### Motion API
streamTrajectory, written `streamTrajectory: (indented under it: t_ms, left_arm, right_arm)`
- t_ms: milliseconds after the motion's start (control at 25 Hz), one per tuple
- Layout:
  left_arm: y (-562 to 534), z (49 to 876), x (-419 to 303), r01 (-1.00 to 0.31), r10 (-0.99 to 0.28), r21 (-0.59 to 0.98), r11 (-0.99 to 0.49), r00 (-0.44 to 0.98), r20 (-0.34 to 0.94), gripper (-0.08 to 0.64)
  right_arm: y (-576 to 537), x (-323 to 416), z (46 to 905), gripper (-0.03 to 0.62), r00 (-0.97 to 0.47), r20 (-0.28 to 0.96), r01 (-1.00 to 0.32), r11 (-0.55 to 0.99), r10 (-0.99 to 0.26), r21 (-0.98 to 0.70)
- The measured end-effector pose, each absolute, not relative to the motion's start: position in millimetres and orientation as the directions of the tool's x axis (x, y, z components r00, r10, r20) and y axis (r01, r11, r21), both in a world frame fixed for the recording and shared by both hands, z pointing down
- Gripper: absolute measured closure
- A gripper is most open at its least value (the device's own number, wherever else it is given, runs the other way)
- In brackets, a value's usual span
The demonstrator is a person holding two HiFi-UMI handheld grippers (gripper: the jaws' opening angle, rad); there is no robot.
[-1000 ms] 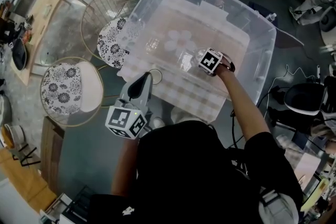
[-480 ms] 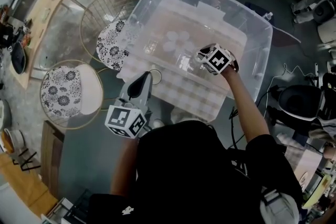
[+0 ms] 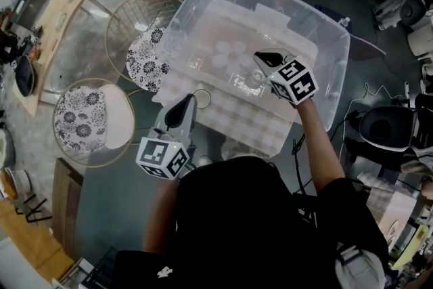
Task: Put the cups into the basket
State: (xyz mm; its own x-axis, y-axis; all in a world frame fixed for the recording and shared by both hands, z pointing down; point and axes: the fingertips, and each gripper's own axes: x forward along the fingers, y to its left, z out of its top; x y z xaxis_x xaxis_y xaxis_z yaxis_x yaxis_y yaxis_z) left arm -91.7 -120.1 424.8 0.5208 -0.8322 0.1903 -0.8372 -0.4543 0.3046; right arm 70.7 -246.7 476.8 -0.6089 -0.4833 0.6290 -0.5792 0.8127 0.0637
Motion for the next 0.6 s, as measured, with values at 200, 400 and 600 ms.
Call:
streamTrajectory:
  t_ms: [200, 400, 600]
  left_arm:
    - [-113, 424, -100, -0.839, -0.839, 0.314, -0.444, 0.513, 0.182, 0.555]
    - [-108, 418, -110, -0.84, -0.851, 0.334, -0.428, 0.499, 0.163, 0.555]
    - [-103, 405, -120, -0.846, -0.87, 0.337, -0.413, 0.476, 0.13, 0.555]
  right_arm:
    - [-226, 42, 404, 0.59, -0.736, 0.385, -0.601, 0.799, -0.556, 0.003]
    - [-199, 16, 363, 0.591, -0.783, 0.194, -0.603, 0.798, -0.591, 0.0]
    - [-175, -13, 360, 0.591, -0.815, 0.136, -0.571, 0.82, -0.564, -0.021]
